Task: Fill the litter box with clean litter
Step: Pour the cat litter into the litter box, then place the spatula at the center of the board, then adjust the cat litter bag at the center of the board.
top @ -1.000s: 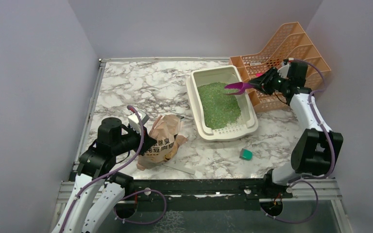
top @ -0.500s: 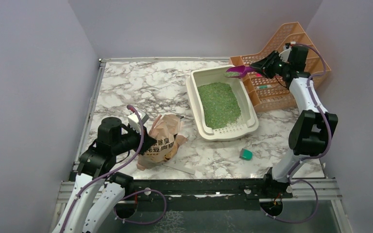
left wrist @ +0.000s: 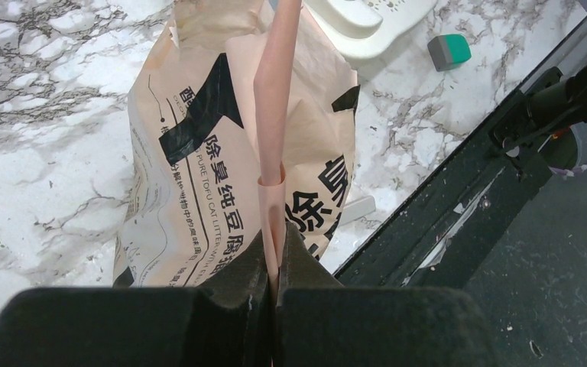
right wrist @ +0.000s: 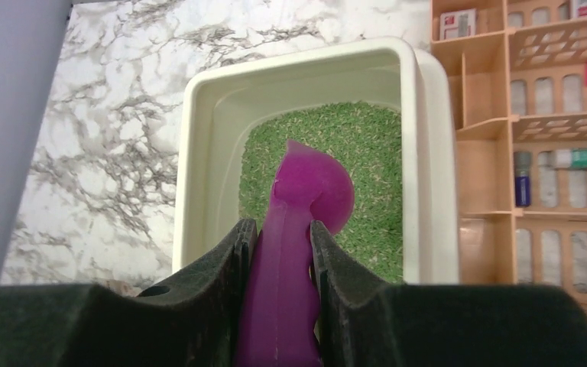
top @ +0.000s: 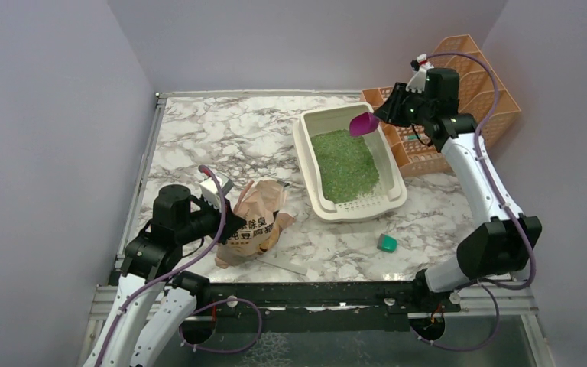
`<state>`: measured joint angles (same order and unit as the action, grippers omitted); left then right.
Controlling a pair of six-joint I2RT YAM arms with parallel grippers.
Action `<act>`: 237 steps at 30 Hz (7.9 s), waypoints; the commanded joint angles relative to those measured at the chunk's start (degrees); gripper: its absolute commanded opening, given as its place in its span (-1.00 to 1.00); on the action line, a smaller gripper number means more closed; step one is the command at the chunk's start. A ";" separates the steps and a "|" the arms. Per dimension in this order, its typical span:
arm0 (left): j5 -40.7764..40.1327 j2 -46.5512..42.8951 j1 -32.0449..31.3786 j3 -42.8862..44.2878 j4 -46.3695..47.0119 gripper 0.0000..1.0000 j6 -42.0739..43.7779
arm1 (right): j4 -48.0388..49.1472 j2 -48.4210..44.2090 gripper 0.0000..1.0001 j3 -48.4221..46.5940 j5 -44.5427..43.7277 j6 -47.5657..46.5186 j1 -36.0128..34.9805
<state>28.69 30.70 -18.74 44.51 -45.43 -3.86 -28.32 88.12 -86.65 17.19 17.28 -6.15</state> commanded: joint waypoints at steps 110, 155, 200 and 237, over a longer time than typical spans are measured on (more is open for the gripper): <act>-2.94 -3.03 3.80 -1.70 -0.40 -1.00 -2.46 | 6.25 -43.58 0.45 63.84 7.77 18.50 -5.73; 6.11 -4.85 3.80 5.94 -0.90 -1.00 -2.35 | 48.99 -16.26 0.78 40.57 41.64 -19.00 -24.29; 1.65 10.35 3.71 20.78 -5.20 -1.00 9.24 | 48.01 -0.41 -0.99 26.44 -2.09 -26.96 -39.02; 2.33 22.23 -0.24 12.22 -0.06 -0.10 25.73 | 50.78 -4.92 -0.99 35.57 4.89 -20.59 -36.39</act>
<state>33.41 52.10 -18.26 58.11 -48.80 20.69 20.78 84.68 -49.21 21.65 -2.85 -43.68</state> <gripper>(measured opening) 0.515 0.021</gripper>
